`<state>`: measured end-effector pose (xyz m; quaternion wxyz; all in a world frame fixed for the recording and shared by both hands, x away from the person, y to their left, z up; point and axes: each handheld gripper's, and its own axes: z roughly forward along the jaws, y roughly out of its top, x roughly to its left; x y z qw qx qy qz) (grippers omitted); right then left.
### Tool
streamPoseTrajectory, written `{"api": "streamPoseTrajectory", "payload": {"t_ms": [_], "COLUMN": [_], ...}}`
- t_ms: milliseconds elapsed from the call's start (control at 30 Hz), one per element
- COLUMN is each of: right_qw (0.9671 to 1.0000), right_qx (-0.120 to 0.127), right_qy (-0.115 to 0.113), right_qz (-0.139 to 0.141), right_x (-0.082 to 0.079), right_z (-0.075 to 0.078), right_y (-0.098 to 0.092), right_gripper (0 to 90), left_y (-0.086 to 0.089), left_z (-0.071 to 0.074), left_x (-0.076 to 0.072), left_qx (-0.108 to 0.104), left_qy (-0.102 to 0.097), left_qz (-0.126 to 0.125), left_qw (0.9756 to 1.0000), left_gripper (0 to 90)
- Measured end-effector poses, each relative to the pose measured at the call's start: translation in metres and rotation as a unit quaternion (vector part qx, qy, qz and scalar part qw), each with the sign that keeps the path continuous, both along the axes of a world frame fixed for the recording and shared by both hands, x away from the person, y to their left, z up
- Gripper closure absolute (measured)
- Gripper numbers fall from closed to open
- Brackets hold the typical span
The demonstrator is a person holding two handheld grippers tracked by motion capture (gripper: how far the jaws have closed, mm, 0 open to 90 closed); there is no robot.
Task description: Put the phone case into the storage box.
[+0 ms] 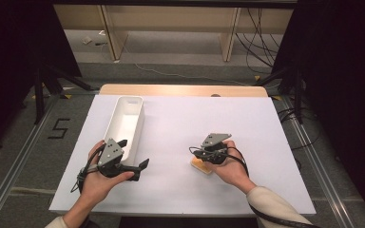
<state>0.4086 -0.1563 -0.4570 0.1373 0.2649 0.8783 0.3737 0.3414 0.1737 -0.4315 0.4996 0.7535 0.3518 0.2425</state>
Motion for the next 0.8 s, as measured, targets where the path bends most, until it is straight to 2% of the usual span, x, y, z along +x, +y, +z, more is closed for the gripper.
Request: {"api": "streamPoseTrajectory", "payload": {"t_ms": [300, 633, 800], "right_qw": [0.9997, 0.9987, 0.9983], "right_qx": [-0.016, -0.030, -0.037], "right_qy": [0.020, 0.039, 0.043], "right_qz": [0.000, -0.012, -0.009], "right_x": [0.011, 0.018, 0.019], "right_z": [-0.008, -0.015, -0.019], "right_y": [0.019, 0.023, 0.023], "right_gripper": [90.0, 90.0, 90.0], "left_y": [0.000, 0.000, 0.000], "left_z": [0.000, -0.001, -0.001], "left_x": [0.000, 0.000, 0.000], "left_qx": [-0.001, 0.001, 0.001], "left_qy": [0.000, 0.000, 0.001], "left_qz": [0.001, 0.000, 0.000], "left_qw": [1.0000, 1.0000, 1.0000], "left_gripper": [0.0, 0.0, 0.0]}}
